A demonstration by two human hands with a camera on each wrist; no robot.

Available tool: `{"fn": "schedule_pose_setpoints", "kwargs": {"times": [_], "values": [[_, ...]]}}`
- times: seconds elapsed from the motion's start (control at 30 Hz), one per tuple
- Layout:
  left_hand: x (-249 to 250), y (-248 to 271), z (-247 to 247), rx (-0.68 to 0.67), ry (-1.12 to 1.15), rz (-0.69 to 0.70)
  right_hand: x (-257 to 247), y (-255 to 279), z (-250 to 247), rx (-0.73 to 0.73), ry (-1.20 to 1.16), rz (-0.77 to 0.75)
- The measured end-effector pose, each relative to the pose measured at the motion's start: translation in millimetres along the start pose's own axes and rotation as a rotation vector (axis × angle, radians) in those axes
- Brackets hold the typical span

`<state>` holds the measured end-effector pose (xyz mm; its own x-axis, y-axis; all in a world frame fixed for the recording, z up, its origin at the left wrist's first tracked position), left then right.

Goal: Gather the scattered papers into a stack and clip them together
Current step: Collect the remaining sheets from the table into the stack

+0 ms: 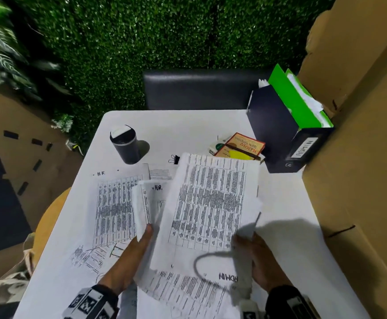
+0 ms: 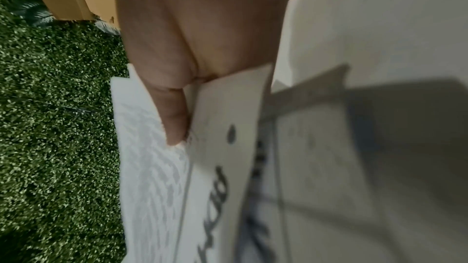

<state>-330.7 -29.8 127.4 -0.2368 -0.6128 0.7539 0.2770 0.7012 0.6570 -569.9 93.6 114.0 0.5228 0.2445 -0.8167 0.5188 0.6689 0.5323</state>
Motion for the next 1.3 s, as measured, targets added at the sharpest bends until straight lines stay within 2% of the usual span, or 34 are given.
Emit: {"fn": "schedule_pose_setpoints", "kwargs": {"times": [0.03, 0.1, 0.17, 0.27, 0.33, 0.4, 0.53, 0.63, 0.73, 0.83, 1.0, 1.17, 1.3], "values": [[3.3, 0.3, 6.7, -0.056, -0.029, 0.033, 0.1, -1.0, -1.1, -0.020, 0.001, 0.008], [4.0, -2.8, 3.7, -0.108, 0.061, 0.052, -4.9, -1.3, 1.6, -0.081, -0.004, 0.018], [-5.0, -13.7, -6.9, -0.080, 0.096, 0.008, -15.8, -4.9, -2.8, -0.080, -0.007, 0.004], [-15.1, -34.9, -31.9, -0.009, 0.077, 0.013, -31.4, -14.0, -3.9, -0.067, 0.022, -0.034], [-11.2, -29.0, -26.6, -0.020, 0.097, 0.016, -37.2, -15.9, 9.7, -0.122, 0.027, -0.049], [1.3, -16.5, -15.1, -0.057, 0.066, 0.078, -39.6, -11.4, 30.4, -0.188, 0.073, -0.081], [24.7, -3.1, -13.3, 0.000, -0.082, 0.296, -29.0, -11.8, 47.7, -0.125, 0.244, -0.148], [36.8, -0.2, -25.5, 0.042, -0.023, 0.368, -41.9, -4.7, 56.6, -0.027, 0.348, -0.258], [60.4, 9.6, -32.9, 0.067, 0.003, 0.502, -67.5, 6.3, 61.0, 0.084, 0.292, -0.334], [63.7, 4.3, -36.5, 0.052, 0.034, 0.480, -73.8, 11.0, 70.9, 0.093, 0.279, -0.374], [28.7, -18.9, -50.9, 0.014, 0.043, 0.344, -44.7, 5.3, 92.7, -0.080, 0.360, -0.337], [20.6, -15.9, -49.5, -0.047, 0.002, 0.337, -33.9, -1.0, 85.0, -0.015, 0.335, -0.292], [25.6, -15.0, -39.3, -0.055, -0.012, 0.362, -18.4, 1.7, 94.7, -0.028, 0.322, -0.223]]}}
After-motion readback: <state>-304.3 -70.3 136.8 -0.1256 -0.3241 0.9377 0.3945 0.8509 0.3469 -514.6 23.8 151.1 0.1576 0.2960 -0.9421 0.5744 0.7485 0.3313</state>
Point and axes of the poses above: each hand's wrist, its own y-axis away from the middle knuckle, its own z-axis out of the palm, x = y × z, the point moved 10 cm from there along -y, towards the middle knuckle, and after that the axes turned 9 degrees about x, right-handed, at the moved point
